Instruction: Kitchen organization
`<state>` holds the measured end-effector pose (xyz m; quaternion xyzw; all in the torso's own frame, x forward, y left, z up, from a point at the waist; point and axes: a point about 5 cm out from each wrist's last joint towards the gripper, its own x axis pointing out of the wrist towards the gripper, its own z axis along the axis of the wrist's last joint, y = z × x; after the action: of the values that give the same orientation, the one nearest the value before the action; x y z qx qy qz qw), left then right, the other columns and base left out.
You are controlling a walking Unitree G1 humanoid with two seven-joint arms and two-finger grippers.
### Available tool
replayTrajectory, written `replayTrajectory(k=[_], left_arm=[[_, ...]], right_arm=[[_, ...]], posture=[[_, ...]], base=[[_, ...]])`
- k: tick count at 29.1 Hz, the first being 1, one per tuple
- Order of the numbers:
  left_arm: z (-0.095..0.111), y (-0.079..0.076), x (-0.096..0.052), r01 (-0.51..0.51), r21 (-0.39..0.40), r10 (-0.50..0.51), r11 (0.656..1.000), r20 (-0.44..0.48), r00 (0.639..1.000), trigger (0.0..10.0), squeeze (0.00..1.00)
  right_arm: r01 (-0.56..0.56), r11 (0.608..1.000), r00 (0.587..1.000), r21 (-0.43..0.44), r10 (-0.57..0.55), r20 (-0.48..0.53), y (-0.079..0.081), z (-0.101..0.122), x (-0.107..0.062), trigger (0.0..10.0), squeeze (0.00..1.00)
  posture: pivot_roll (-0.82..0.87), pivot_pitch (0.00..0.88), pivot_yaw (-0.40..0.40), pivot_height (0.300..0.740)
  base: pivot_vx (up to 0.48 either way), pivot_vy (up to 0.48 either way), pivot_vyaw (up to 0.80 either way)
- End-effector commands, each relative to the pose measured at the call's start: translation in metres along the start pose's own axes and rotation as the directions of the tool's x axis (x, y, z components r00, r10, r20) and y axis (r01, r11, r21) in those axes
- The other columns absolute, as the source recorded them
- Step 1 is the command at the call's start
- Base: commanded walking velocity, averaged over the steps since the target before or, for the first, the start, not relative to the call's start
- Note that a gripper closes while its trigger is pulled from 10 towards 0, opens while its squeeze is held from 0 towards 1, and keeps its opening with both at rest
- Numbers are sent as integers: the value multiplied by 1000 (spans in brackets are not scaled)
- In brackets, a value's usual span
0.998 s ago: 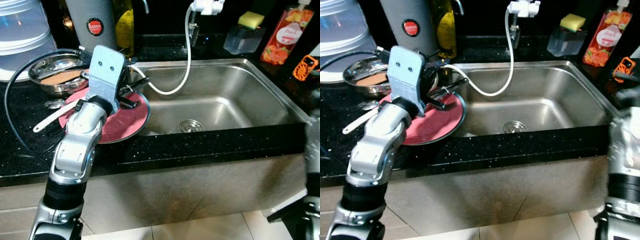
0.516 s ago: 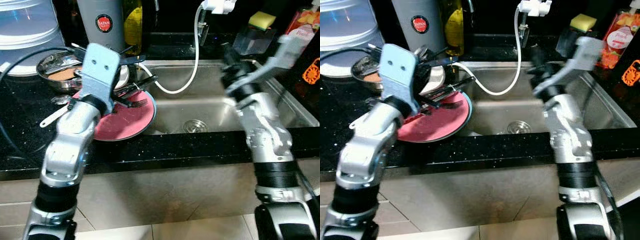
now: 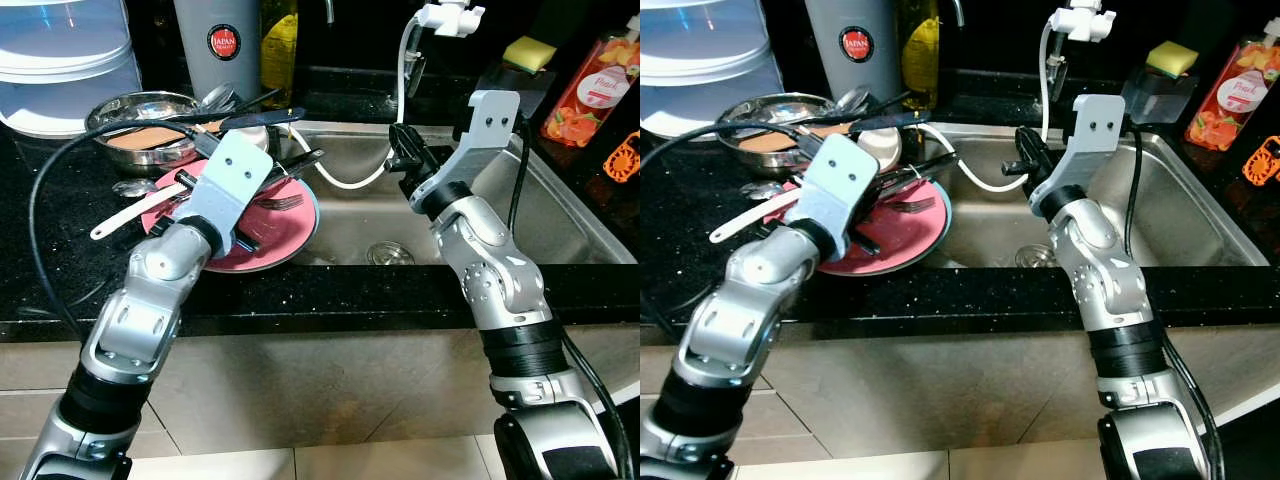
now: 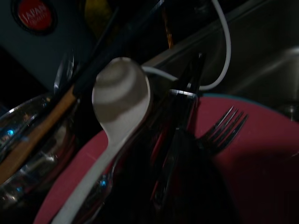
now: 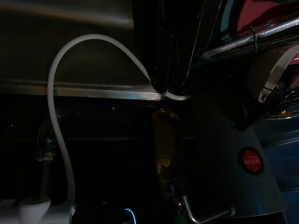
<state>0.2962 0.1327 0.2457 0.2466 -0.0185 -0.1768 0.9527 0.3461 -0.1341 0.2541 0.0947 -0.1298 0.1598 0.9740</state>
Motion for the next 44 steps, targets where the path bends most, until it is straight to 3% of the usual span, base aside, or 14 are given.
replayTrajectory(k=[1,5,9,10,15,18,20,25,32,44], left_arm=[[6,2,-2,15,16,-15,1000,10,1000,10000,1000],[4,3,-4,13,39,-13,999,-13,1000,10000,1000],[2,3,-4,14,-18,-14,1000,-30,999,10000,1000],[2,1,-4,27,-27,-28,999,-33,999,10000,0],[-1,-2,-14,94,-12,-94,996,-55,994,10000,0],[-6,4,-36,102,14,-100,995,-95,990,10000,0],[-8,-2,-47,133,13,-131,991,-112,985,10000,0],[-8,-7,-58,139,18,-135,990,-127,983,10000,0],[-11,3,-60,103,61,-92,993,-163,982,10000,0],[-13,20,-56,82,57,-70,995,-182,981,10000,0]], right_arm=[[18,1000,1000,-2,-18,-20,-4,-4,-1,10000,0],[31,1000,999,0,-31,-16,-4,-4,0,10000,0],[30,1000,999,4,-30,-22,-3,-6,-1,10000,0],[29,1000,999,5,-29,-22,-2,-6,-1,10000,0],[33,999,999,10,-32,-15,-2,-5,-1,10000,0],[36,999,999,13,-35,-19,-3,-7,-4,10000,0],[37,999,999,17,-37,-27,-3,-9,-5,10000,0],[24,999,999,23,-23,-36,0,-12,-4,10000,0],[-7,999,999,36,9,-46,7,-16,3,10000,0],[-8,999,999,37,10,-43,8,-17,2,10000,0]], posture=[[267,0,-105,740],[267,0,-103,740],[272,0,-100,740],[270,0,-96,740],[269,0,-91,740],[273,0,-86,740],[273,0,-86,740],[313,0,-101,740],[345,0,-117,740],[337,0,-109,740]], base=[[0,0,0],[0,0,0],[0,0,0],[0,0,0],[0,0,0],[0,0,0],[0,0,0],[0,0,0],[0,0,0],[0,0,0]])
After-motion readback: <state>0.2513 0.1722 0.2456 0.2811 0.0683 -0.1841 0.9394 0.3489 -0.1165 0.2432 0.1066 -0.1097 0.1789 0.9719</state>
